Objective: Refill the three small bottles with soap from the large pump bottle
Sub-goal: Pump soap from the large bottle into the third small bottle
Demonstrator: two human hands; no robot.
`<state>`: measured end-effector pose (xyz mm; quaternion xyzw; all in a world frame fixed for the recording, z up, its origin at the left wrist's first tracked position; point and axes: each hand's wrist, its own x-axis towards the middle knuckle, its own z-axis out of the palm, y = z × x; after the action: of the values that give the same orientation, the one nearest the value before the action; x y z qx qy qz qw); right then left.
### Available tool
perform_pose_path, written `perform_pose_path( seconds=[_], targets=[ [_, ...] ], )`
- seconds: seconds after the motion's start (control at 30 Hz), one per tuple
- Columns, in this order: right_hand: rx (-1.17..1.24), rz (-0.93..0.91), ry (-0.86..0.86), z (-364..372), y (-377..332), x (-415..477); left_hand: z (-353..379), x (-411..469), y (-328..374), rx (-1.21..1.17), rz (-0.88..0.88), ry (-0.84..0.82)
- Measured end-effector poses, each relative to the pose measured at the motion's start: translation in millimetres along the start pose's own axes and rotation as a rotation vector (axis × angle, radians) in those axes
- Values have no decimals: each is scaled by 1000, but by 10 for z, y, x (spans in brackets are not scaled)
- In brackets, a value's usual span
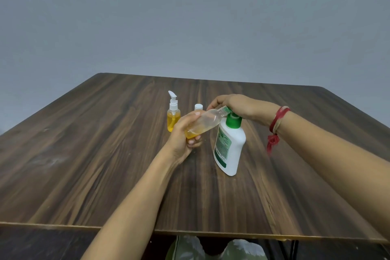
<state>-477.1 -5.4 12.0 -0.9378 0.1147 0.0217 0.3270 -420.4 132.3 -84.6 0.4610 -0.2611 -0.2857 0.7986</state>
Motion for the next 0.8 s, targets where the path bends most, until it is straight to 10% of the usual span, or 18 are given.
perform_pose_path(
  seconds=[0.8],
  targets=[
    [107,64,21,-2,-1,-32,-11,20,-2,-7,-6,15]
  ],
)
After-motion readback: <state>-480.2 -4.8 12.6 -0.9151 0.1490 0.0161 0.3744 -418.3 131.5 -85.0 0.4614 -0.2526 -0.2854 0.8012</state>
